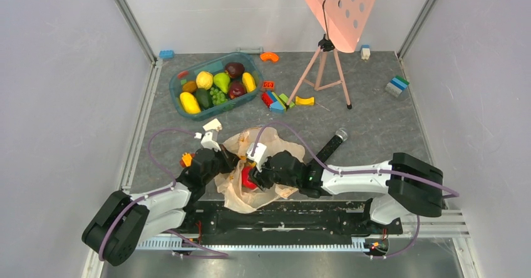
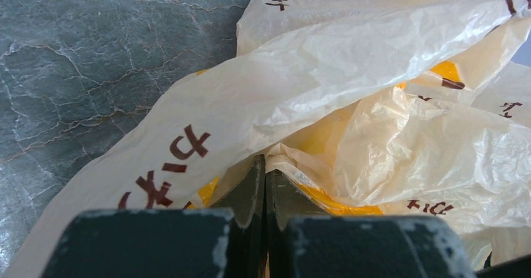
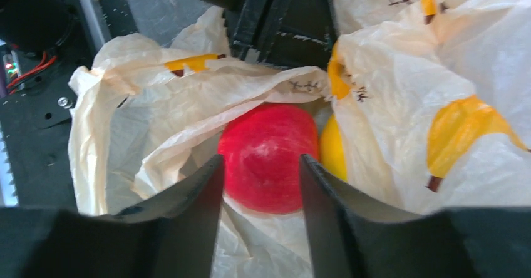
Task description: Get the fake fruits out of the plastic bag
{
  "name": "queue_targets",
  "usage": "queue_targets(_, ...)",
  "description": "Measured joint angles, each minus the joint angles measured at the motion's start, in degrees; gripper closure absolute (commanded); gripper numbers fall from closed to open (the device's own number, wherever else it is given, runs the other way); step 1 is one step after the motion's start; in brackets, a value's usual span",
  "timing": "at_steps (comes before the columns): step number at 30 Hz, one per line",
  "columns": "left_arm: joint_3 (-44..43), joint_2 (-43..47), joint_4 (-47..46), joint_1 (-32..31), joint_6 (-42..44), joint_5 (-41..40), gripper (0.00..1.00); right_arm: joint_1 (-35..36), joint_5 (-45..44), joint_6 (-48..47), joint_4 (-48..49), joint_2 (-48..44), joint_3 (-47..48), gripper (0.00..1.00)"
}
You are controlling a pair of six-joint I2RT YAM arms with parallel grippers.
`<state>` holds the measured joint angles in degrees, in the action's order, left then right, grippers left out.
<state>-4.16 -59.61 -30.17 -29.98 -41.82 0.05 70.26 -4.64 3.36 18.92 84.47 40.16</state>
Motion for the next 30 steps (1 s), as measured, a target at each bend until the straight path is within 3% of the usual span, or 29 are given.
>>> queue_targets(9, 0.0, 0.0, 0.0, 0.0, 0.35, 0.11, 0.98, -1.14, 4.83, 1.86, 0.24, 3.26, 0.72, 0.16)
queue_targets(12, 0.0, 0.0, -0.02, 0.0, 0.35, 0.35, 0.98, -1.27, 4.55, 2.67, 0.26, 4.55, 1.51, 0.15)
queue_targets(20, 0.0, -0.02, -0.02, 0.0, 0.35, 0.59, 0.98, -1.4, 3.17, 5.42, 1.42, 9.14, 2.73, 0.23)
queue_targets(26, 0.0, -0.02, -0.02, 0.0, 0.35, 0.68, 0.98, -1.4, 2.86, 6.38, 3.15, 10.29, 3.02, 0.41)
queue_targets(30, 0.0, -0.02, -0.02, 0.0, 0.35, 0.68, 0.98, -1.42, 2.84, 6.62, 3.21, 10.34, 3.02, 0.42)
